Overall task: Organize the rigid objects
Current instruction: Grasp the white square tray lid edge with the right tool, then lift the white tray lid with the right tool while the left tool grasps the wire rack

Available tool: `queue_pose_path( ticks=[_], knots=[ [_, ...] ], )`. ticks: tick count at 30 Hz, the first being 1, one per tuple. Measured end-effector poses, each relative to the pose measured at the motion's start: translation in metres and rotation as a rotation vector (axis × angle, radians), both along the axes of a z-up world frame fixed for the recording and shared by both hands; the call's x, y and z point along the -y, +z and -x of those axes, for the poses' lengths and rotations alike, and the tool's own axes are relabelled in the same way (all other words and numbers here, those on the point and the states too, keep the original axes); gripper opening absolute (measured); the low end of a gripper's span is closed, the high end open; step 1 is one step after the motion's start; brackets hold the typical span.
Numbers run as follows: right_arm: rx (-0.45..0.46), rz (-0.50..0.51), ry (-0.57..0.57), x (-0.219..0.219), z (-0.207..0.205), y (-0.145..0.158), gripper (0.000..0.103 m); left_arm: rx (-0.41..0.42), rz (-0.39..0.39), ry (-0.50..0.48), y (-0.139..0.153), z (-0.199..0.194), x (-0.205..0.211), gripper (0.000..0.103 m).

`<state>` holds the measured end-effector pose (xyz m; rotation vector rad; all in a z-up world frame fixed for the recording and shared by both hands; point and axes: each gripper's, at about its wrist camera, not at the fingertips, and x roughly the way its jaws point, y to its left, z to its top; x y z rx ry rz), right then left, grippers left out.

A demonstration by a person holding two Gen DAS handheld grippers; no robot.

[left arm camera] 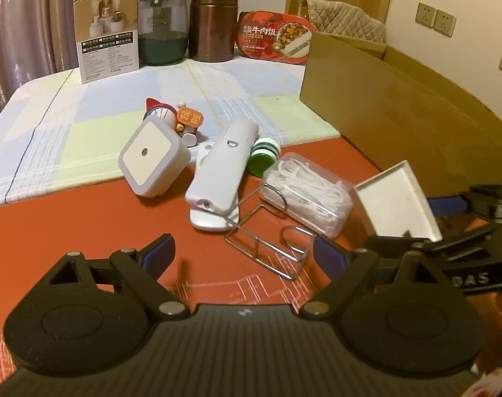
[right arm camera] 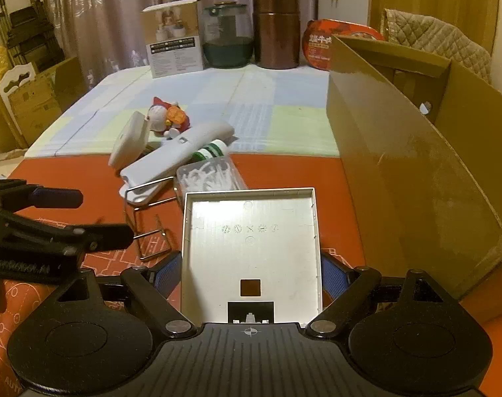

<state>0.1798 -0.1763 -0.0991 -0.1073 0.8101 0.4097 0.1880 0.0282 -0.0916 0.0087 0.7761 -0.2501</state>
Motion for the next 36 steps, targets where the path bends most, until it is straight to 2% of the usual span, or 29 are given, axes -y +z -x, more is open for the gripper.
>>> queue_pose_path(
  ticks=[4,9,12,16,20,25,28,31,33,36],
  knots=[
    [0.002,0.001,-0.002,0.0,0.0,0.001,0.083,0.001,-0.007,-0.005,-0.006,-0.01,0.004,0.088],
    [-0.002,0.0,-0.004,0.0,0.0,0.0,0.083,-0.008,0.029,0.001,-0.01,-0.016,0.006,0.089],
    [-0.009,0.0,-0.006,0.001,0.0,-0.001,0.083,-0.018,0.049,0.03,-0.01,-0.017,0.004,0.089],
    [-0.017,-0.004,-0.006,0.001,0.0,-0.002,0.083,-0.059,0.116,0.093,-0.012,-0.019,0.0,0.087],
    [-0.019,0.003,-0.006,0.0,0.0,-0.004,0.083,-0.077,0.13,0.132,-0.013,-0.022,0.002,0.086],
    [-0.021,0.01,-0.006,0.0,0.0,-0.004,0.083,-0.104,0.059,0.177,-0.013,-0.018,-0.001,0.083],
    [-0.02,0.005,-0.001,0.0,0.0,-0.004,0.083,-0.104,0.041,0.212,-0.009,-0.007,-0.016,0.08],
    [-0.02,-0.001,0.003,-0.001,0.001,-0.004,0.083,-0.086,-0.017,0.234,-0.004,0.003,-0.025,0.074],
    [-0.019,-0.004,0.0,-0.001,0.001,-0.003,0.083,-0.069,-0.056,0.226,-0.003,0.006,-0.024,0.071],
    [-0.02,-0.01,-0.004,0.0,0.002,-0.003,0.083,-0.039,-0.089,0.166,-0.003,0.006,-0.015,0.064]
  ],
)
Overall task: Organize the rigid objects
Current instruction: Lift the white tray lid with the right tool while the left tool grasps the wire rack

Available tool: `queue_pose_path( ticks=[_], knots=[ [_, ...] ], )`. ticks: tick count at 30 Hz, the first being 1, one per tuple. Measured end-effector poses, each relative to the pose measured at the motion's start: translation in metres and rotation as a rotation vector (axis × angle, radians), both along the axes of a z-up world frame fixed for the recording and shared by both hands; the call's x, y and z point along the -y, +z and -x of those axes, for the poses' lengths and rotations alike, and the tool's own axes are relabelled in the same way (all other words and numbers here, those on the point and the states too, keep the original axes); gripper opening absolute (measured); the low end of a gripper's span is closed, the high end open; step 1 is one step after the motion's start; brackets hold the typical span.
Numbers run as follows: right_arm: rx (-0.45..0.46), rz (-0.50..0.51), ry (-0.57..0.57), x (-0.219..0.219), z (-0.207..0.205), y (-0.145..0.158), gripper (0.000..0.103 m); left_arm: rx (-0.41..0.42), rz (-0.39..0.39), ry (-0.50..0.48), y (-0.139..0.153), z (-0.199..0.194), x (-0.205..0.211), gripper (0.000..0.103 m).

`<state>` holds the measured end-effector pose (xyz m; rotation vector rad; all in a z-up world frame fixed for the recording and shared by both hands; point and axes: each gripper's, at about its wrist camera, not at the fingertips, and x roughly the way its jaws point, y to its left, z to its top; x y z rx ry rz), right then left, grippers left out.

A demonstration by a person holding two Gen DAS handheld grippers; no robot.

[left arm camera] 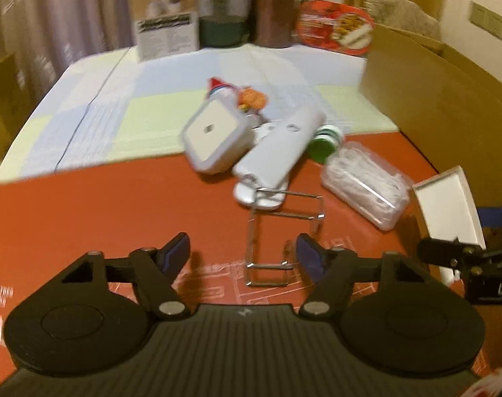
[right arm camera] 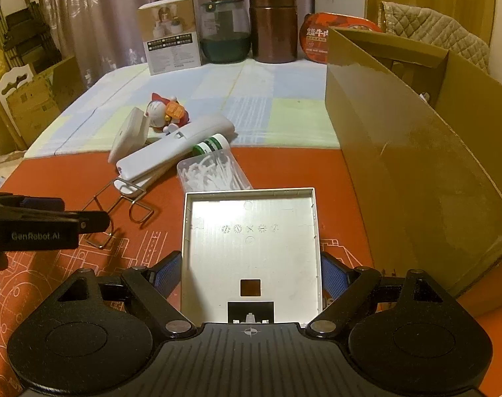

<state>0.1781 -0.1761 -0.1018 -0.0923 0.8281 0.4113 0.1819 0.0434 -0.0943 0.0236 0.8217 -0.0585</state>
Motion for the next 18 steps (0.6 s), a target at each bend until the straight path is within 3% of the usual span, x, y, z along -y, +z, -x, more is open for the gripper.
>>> queue_pose_path(
  ticks=[4,9,18],
  knots=[
    [-0.001,-0.003,-0.003,0.0,-0.001,0.0,0.083,0.023,-0.069,-0.083,-0.004,0.0,0.014,0.04],
    [-0.004,-0.012,0.001,-0.001,-0.001,-0.001,0.083,0.026,-0.096,-0.102,-0.01,-0.001,0.02,0.028],
    [-0.004,-0.019,-0.001,0.0,-0.001,0.0,0.083,0.003,-0.061,-0.061,-0.009,-0.001,0.015,0.026]
  ],
)
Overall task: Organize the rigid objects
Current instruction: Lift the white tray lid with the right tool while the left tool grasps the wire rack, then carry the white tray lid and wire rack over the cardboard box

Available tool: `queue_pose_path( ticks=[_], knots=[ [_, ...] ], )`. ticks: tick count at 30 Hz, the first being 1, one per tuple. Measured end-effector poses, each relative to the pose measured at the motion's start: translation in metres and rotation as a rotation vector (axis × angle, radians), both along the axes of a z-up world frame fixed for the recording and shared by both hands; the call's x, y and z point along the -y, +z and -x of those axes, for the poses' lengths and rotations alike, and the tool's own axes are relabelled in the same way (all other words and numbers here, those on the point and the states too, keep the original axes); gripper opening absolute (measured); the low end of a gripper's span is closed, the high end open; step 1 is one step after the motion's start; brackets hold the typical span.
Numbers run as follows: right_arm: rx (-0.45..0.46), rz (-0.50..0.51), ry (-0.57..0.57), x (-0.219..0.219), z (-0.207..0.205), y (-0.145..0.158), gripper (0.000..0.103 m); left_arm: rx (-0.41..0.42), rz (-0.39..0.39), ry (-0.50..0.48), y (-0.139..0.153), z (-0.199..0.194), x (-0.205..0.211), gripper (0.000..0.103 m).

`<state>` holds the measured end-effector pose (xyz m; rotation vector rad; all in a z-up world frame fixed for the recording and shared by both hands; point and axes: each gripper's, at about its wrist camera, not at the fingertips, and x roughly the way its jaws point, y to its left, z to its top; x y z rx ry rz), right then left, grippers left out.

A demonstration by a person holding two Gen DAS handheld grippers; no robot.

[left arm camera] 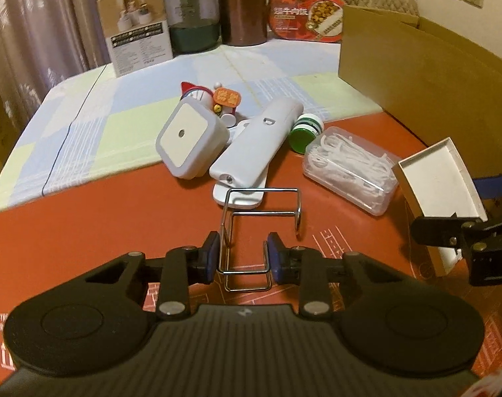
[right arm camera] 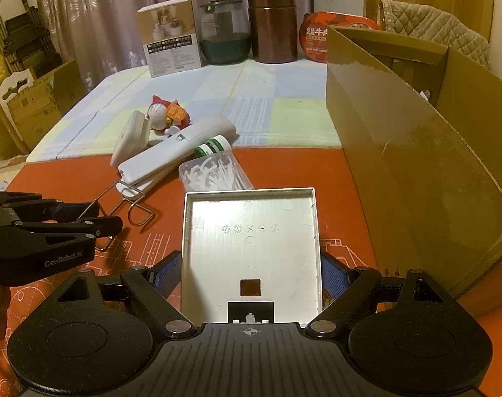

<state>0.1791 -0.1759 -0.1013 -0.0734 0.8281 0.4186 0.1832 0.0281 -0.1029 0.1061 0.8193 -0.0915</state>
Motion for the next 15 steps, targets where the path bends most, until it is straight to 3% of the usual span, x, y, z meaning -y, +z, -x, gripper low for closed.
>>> queue_pose_path(
  ticks=[15],
  knots=[
    [0.047,-0.019,0.052,-0.007,0.014,0.021,0.083,0.009,0.034,0.056,0.033,0.027,-0.007,0.026]
  ],
)
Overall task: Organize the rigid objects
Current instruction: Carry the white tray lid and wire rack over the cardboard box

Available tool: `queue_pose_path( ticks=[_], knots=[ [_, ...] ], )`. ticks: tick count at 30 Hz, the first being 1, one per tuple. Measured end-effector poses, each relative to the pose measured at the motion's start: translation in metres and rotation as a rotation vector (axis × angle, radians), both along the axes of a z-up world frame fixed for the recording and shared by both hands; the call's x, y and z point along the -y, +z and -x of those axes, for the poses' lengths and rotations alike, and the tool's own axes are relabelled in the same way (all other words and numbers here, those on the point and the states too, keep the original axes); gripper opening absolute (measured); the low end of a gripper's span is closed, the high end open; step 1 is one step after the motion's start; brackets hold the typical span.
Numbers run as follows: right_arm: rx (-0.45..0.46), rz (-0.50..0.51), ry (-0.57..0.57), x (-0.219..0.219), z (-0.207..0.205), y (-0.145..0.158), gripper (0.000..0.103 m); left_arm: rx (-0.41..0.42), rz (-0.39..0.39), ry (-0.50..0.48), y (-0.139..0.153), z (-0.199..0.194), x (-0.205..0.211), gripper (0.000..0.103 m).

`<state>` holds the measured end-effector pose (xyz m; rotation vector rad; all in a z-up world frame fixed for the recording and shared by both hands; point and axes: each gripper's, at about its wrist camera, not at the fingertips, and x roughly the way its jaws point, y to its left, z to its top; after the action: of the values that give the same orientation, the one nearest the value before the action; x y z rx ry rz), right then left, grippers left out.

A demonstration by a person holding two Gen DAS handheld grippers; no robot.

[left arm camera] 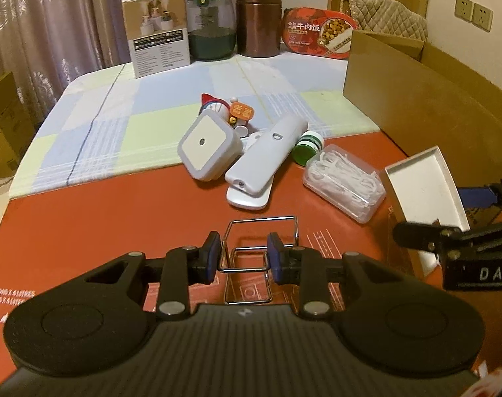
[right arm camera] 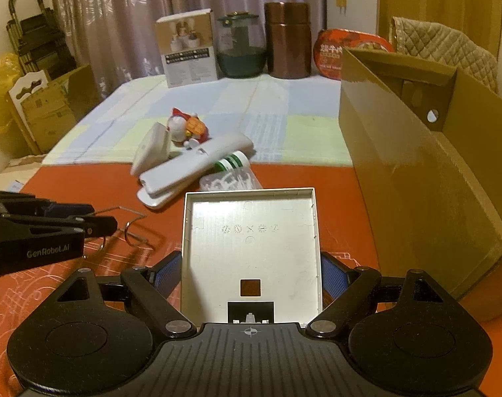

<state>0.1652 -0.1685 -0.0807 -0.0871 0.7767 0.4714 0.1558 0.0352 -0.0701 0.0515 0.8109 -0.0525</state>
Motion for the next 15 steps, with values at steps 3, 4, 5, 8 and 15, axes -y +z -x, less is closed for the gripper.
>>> queue_pose_path(
  ticks=[3,4,5,8,15],
  knots=[
    [0.013,-0.012,0.005,-0.001,0.005,0.01,0.083,0.002,0.008,0.013,0.01,0.01,-0.001,0.026],
    [0.014,-0.019,0.006,0.0,0.007,0.013,0.083,0.005,0.011,0.015,0.013,0.013,-0.001,0.026],
    [0.017,-0.024,0.007,0.001,0.009,0.017,0.083,0.008,0.012,0.017,0.017,0.015,-0.001,0.026],
    [0.032,-0.034,0.008,0.004,0.016,0.029,0.083,0.024,0.021,0.022,0.031,0.023,0.001,0.026],
    [0.084,-0.053,-0.001,0.017,0.029,0.068,0.083,0.078,0.061,0.038,0.074,0.032,0.014,0.026]
  ],
)
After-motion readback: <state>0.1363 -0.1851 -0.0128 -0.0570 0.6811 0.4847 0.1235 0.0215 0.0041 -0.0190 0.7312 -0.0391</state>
